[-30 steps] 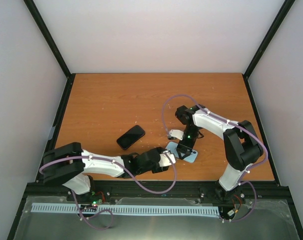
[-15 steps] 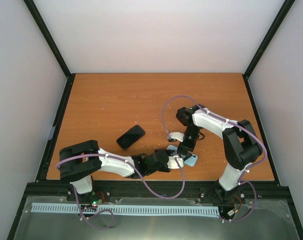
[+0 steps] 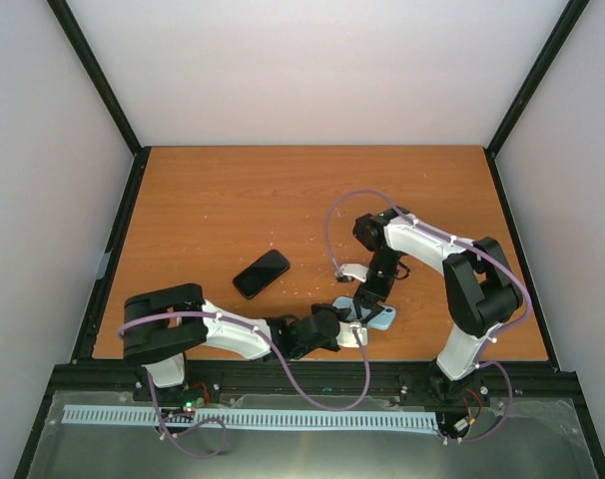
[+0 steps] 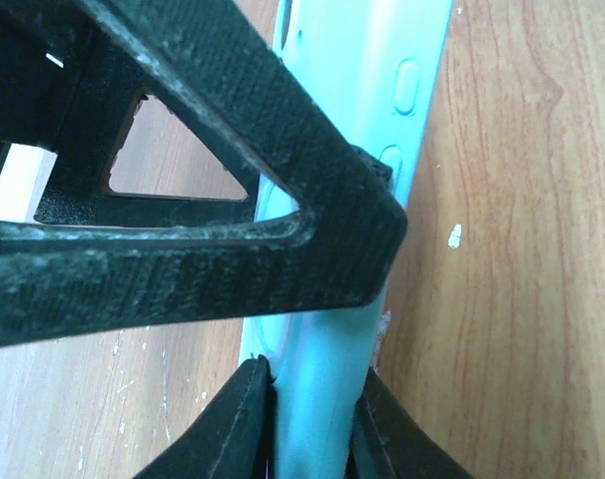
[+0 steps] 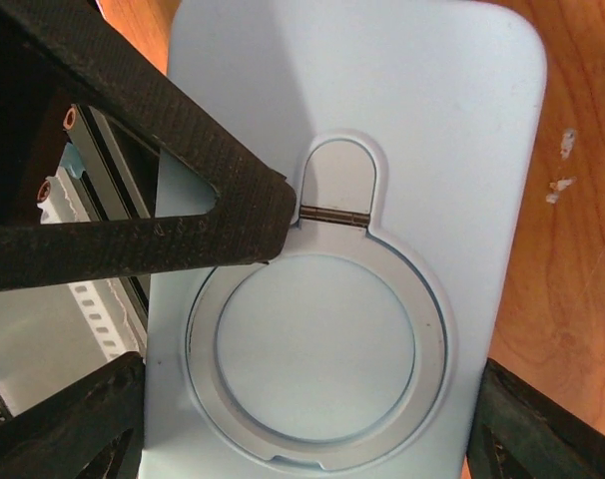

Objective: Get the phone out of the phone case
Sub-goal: Pick up the phone at the center of the board.

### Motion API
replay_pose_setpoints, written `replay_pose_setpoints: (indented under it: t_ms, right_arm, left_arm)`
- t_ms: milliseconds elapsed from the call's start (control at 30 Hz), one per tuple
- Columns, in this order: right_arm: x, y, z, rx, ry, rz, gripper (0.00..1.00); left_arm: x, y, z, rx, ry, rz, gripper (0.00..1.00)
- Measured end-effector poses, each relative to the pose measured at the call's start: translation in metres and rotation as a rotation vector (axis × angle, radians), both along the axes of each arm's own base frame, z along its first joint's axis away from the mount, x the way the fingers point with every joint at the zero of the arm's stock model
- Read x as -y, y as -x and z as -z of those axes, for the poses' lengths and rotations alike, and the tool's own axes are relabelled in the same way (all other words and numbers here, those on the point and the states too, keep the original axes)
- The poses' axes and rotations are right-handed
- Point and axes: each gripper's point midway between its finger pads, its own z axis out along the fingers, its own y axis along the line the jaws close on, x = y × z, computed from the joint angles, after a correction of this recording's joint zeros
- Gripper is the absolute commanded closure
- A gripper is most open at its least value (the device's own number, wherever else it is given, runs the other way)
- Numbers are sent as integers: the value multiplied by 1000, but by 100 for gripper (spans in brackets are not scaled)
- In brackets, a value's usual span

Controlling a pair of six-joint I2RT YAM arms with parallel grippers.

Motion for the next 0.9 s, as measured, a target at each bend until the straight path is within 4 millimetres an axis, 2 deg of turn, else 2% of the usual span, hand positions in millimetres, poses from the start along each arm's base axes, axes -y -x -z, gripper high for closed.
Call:
replay_pose_setpoints:
  t_ms: [67,167,267,333,433,600,767,900]
  right_arm:
    - [0,0,-2,-1,1,1,32]
    - [-2,-3,-10,-1,-7,6,18]
    - [-6,-12,-31,9,-55,30,12]
    - [-11,-26,-57,40,-139,56,10]
    - [-10,-61,-100,170,-282,122,9]
    - [9,-87,-144,280,-420,231,9]
    - [16,-102,-160,269,-565,354,12]
    - [14,-100,-154,244,-648,423,14]
  left_arm:
    - [0,0,-1,-6,9,-7,92]
    - [-1,0,-7,-22,36,-26,93]
    - [-4,-1,-24,-50,107,-63,94]
    - [-7,-5,-44,-102,207,-101,94]
    - [-19,-6,-76,-264,421,-124,93]
    - [-51,-32,-108,-499,723,-210,93]
    - [-57,-44,-124,-687,875,-231,95]
    - [-74,-59,-145,-772,1028,-258,96]
